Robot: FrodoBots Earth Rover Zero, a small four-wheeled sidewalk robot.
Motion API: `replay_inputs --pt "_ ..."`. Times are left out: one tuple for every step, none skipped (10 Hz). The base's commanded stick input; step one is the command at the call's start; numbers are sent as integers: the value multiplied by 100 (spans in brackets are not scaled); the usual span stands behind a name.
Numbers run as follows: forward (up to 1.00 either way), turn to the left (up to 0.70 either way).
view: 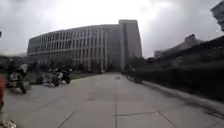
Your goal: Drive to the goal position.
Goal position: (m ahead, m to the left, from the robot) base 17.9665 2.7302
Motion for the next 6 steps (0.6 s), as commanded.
replay_inputs --pt "70 0" --pt "70 0" --pt "70 0" --pt "70 0" --pt "70 0" --pt "70 0"
